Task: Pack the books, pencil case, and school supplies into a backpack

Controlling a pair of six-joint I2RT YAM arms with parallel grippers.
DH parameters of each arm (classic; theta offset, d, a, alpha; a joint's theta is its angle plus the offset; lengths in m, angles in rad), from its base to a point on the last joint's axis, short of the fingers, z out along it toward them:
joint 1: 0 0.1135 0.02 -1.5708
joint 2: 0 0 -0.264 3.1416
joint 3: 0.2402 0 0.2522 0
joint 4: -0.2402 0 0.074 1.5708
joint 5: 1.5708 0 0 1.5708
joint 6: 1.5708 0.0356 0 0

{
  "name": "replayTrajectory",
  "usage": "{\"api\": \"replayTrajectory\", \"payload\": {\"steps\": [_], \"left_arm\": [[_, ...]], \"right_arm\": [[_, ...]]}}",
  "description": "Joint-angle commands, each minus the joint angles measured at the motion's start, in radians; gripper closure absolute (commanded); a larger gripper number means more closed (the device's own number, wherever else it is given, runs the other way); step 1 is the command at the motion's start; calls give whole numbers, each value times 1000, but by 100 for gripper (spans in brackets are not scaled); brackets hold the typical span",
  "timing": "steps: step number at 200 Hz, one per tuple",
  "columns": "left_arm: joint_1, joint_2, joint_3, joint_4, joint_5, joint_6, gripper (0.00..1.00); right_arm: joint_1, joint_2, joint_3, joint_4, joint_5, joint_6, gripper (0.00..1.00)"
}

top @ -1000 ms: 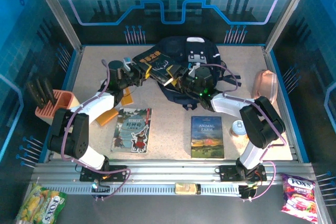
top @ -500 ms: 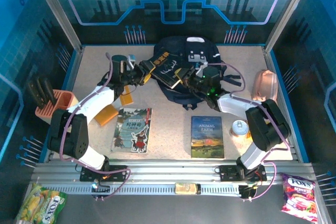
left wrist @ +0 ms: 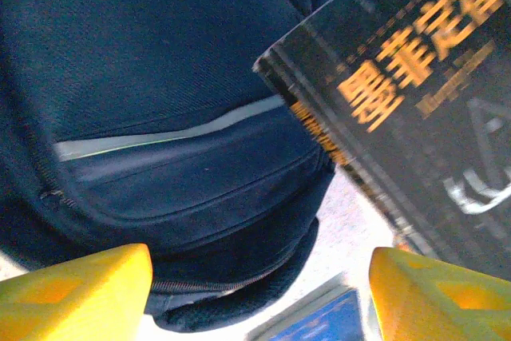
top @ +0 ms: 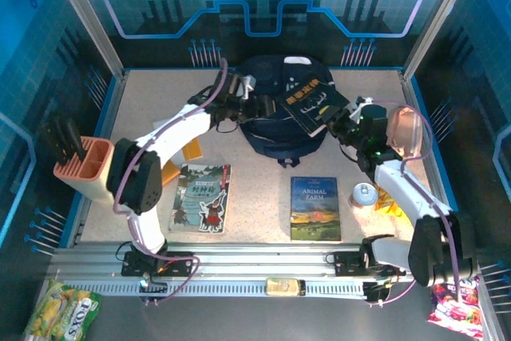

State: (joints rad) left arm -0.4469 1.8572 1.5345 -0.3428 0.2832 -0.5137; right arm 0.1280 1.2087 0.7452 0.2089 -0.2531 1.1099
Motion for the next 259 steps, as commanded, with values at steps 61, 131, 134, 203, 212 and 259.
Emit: {"api": "replayTrajectory", "payload": {"steps": [61,131,134,203,212,259], "left_arm": [[-96,336,448,-371,-87,571,28],[-135,491,604,-459,-167,918,30],[-137,496,607,-456,-175,926,29],[-157,603,692,-454,-456,1101,23],[-158,615,704,-460,-479,1115,23],[-175,613,749,-449,-482,1063,47]], "right_arm": [[-229,-190,-35,-303,-37,-179,95],[-256,-203,-47,-329,-56,-161,95],[-256,-204,-45,-327,-57,-162,94],[-256,-248,-29,-378,-30,-168,94],[-257,-250,-26,-382,-28,-169,94],[-257,-254,-5,-400,-17,-169,94]]}}
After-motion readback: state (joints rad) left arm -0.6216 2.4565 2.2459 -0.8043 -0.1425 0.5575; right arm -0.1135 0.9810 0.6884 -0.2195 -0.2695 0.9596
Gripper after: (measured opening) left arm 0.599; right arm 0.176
